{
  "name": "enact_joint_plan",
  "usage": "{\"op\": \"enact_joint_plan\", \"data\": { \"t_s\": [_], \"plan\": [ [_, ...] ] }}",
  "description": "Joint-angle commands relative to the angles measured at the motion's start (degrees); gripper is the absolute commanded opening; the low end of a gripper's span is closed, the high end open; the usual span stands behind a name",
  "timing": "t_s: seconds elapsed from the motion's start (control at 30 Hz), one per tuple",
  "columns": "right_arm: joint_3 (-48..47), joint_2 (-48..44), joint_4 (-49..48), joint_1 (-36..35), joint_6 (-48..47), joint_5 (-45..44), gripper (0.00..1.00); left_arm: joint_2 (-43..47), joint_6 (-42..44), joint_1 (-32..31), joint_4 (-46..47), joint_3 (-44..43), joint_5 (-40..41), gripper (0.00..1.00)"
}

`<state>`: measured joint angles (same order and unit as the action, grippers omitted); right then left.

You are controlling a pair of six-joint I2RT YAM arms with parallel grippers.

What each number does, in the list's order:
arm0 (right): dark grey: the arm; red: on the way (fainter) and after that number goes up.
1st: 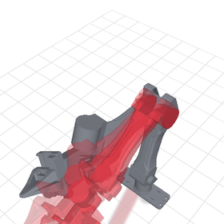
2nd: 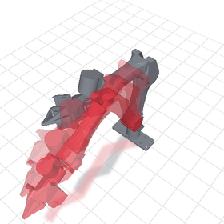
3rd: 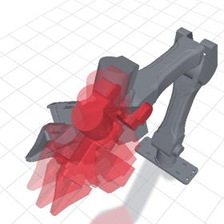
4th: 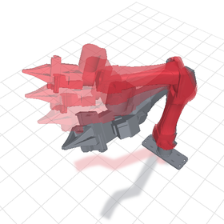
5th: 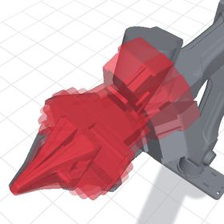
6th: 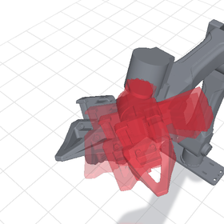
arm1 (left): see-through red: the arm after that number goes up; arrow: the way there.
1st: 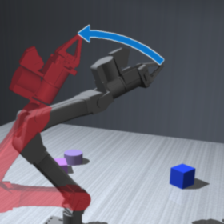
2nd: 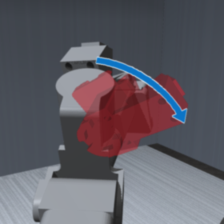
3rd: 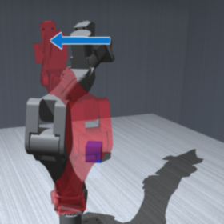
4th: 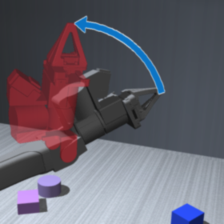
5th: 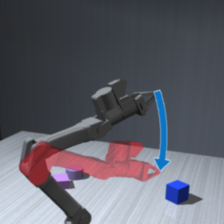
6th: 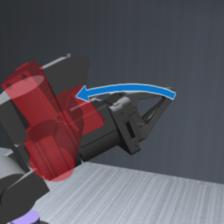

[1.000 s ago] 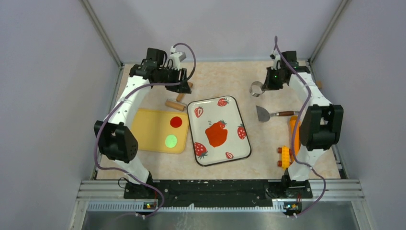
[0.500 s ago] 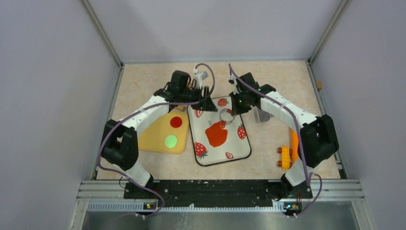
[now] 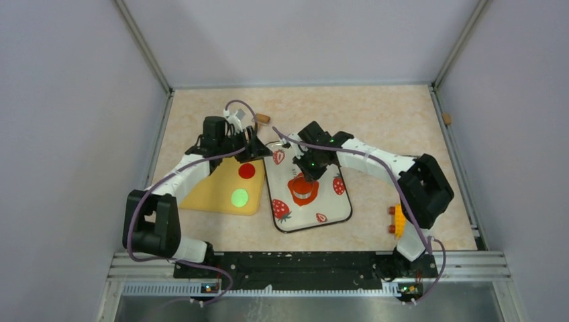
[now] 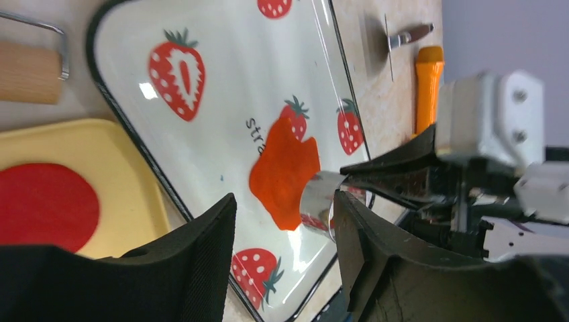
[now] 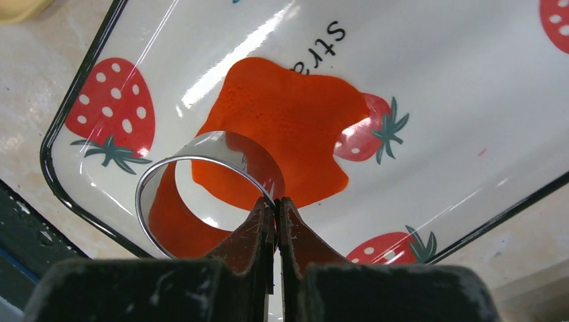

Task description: Roll out the dumpling wrappers from the dough

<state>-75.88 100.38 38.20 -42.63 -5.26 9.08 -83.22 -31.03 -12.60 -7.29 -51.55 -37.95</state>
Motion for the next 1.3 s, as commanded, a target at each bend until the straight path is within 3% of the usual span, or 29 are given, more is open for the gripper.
{"op": "enact_joint_plan", "data": {
  "t_s": [0.0, 1.27],
  "plan": [
    [-2.0, 1.4, -2.5, -1.5, -6.9, -1.1, 0.0, 2.4, 1.3, 3.7, 1.9, -1.5, 2.9, 0.58],
    [4.3, 3.5, -7.5, -1.8, -10.9, -0.9, 0.0, 3.2, 0.7, 9.3, 3.3, -1.1, 3.1, 0.6]
  ]
}}
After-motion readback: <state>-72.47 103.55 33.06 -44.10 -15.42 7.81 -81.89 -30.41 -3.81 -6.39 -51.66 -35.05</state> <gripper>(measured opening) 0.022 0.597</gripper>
